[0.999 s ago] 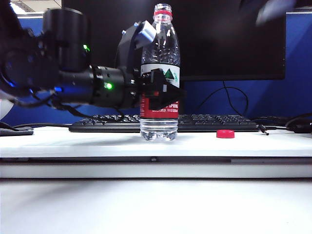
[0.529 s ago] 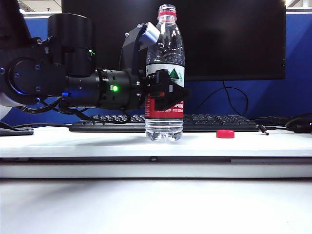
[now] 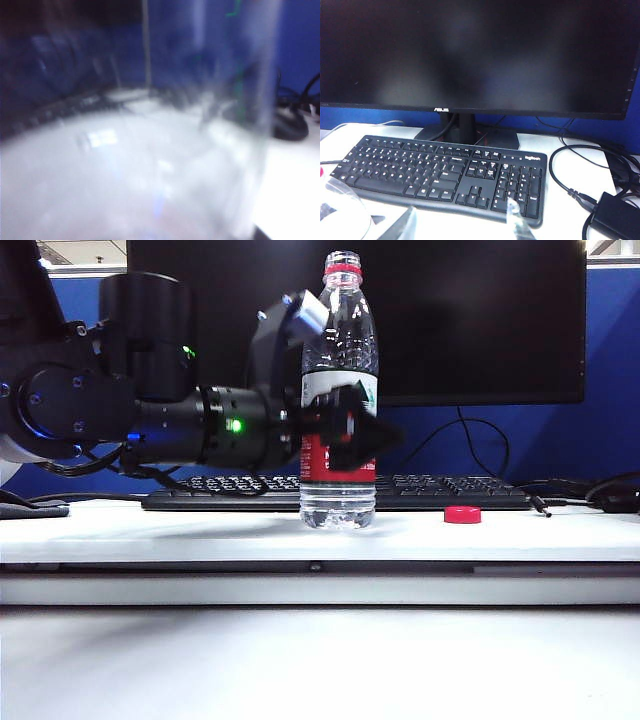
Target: Unscrew the cap from the plastic bottle on the table.
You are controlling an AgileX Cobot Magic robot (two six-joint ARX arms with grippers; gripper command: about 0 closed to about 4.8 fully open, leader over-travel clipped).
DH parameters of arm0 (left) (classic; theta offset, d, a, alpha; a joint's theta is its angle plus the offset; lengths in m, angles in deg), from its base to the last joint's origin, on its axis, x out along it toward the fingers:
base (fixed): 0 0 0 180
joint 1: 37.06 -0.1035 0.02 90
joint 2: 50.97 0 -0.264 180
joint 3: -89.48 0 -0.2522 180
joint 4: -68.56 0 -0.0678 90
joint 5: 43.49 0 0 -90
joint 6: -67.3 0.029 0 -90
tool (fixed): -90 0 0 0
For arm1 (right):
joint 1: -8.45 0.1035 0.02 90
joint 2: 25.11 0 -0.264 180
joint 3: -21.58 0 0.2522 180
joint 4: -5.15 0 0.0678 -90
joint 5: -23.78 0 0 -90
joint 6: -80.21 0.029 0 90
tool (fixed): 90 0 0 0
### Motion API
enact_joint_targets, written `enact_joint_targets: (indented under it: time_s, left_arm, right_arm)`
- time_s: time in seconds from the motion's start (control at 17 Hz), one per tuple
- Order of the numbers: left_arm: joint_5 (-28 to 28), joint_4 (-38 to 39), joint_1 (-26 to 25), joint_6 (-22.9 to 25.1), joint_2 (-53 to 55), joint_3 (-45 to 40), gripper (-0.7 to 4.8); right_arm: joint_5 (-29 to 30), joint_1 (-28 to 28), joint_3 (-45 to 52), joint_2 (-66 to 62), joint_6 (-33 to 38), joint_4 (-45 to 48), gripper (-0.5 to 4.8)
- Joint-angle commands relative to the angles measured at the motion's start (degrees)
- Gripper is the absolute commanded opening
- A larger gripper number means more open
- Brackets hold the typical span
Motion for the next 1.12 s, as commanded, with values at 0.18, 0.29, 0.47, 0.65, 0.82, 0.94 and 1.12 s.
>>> enact_joint_targets:
  time_s: [0.18, 0.29, 0.47, 0.65, 0.82, 0.94, 1.12]
  left_arm:
    - [0.24, -10.08, -0.02, -2.62, -0.2, 0.07, 4.79]
    - [0.28, -12.13, -0.26, -5.4, -1.49, 0.07, 4.79]
    - [0.26, -12.11, -0.55, -5.44, -4.57, 0.07, 4.79]
    - [0.24, -12.13, -0.79, -5.33, -9.03, 0.07, 4.79]
    - [0.02, -12.55, -1.05, -4.13, -11.76, 0.59, 4.79]
    - [0.0, -13.05, -1.05, -3.93, -15.54, 0.72, 4.79]
    - [-1.4, -12.68, -2.12, -3.08, -25.46, 1.75, 3.8]
  right_arm:
    - [-0.22, 0.0, -0.17, 0.15, -0.15, -1.7, 2.35]
    - [-0.13, 0.0, -0.17, 0.15, 0.09, -1.99, 2.35]
    - [0.04, 0.0, -0.17, 0.15, 0.33, -1.95, 2.35]
    - [0.26, 0.0, -0.17, 0.15, 1.18, -1.79, 2.35]
    - [1.31, 0.0, -0.17, 0.15, 1.79, -1.4, 2.35]
    - [1.36, 0.0, -0.17, 0.24, 1.81, -1.09, 2.35]
    - [2.58, 0.02, -0.17, 1.42, 1.84, 1.18, 2.34]
